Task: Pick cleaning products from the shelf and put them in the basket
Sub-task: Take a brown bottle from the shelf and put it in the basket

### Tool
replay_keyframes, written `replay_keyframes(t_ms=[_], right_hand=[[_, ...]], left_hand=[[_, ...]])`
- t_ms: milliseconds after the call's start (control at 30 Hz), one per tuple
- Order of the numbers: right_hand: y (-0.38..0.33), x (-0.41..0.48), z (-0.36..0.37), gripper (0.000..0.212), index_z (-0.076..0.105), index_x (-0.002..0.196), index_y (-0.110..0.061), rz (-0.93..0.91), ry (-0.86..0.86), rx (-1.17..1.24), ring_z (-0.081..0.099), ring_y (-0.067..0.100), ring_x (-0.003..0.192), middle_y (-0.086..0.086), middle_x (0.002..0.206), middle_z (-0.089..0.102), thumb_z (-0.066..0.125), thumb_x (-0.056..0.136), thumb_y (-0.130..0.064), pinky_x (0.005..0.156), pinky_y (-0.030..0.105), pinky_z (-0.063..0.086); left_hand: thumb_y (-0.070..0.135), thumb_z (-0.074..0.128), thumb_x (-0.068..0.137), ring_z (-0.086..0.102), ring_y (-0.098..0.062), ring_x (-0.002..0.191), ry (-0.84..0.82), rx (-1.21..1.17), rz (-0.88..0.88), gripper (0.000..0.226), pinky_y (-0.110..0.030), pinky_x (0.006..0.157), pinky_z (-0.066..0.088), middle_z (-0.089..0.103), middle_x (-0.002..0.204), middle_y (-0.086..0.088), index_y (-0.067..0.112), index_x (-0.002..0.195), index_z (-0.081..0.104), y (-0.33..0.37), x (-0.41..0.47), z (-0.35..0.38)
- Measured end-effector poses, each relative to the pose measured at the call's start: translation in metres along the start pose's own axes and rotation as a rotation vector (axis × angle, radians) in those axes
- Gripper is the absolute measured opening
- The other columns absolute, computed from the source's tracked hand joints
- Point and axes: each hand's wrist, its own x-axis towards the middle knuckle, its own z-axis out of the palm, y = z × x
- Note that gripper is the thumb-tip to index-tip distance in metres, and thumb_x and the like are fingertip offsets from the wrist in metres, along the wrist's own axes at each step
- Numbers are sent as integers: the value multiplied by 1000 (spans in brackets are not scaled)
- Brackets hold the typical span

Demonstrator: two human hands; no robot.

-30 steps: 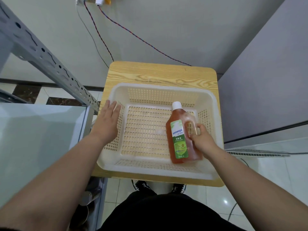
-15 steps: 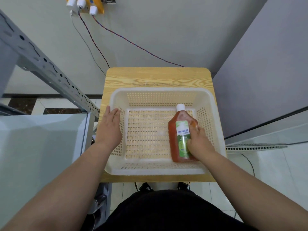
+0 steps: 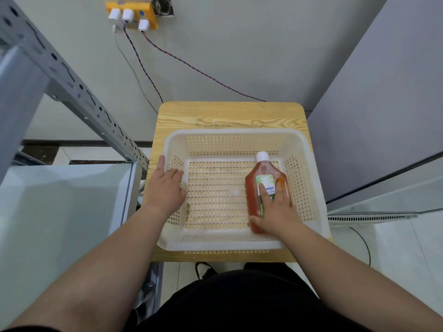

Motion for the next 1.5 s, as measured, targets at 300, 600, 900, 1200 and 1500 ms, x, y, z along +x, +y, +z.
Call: replay_keyframes(t_ms=[300, 600, 900, 1200, 1500], right_hand=[[42, -5, -27, 81, 10, 164, -30, -336, 104, -170, -5, 34, 159, 12, 173, 1, 45, 97, -61, 126, 56, 8], [103, -16, -35, 65, 46, 149, -21, -595, 168, -324, 61, 23, 113, 2, 125, 67, 30, 97, -56, 102, 39, 35], [110, -11, -55, 47, 52, 138, -19, -676, 7, -349, 60, 24, 108, 3, 126, 63, 46, 97, -42, 92, 40, 39], [17, -56, -83, 44, 53, 139, -37, -1052, -33, -408, 58, 21, 117, -3, 133, 56, 48, 98, -51, 89, 38, 53], [-129, -192, -122, 39, 56, 135, -37, -1476, 231, -436, 61, 18, 115, -6, 128, 63, 51, 98, -50, 88, 37, 54]], left_hand=[[62, 30, 96, 52, -20, 132, -108, -457, 43, 59, -44, 115, 38, 61, 139, 6, 29, 137, 59, 94, -66, -21], [71, 21, 90, 55, -12, 70, -125, -418, -94, 61, -29, 54, 39, 58, 75, 9, 28, 81, 62, 179, -87, -32], [64, 8, 87, 55, -21, 75, -208, -387, -217, 59, -38, 72, 47, 54, 73, 5, 26, 73, 52, 199, -83, -63], [56, 39, 102, 58, -17, 122, 56, -527, -649, 51, -37, 101, 46, 66, 131, 6, 27, 138, 61, 182, -189, -118], [49, 45, 102, 56, -24, 125, 298, -395, -970, 48, -39, 100, 48, 62, 138, 0, 27, 143, 54, 104, -339, -195]])
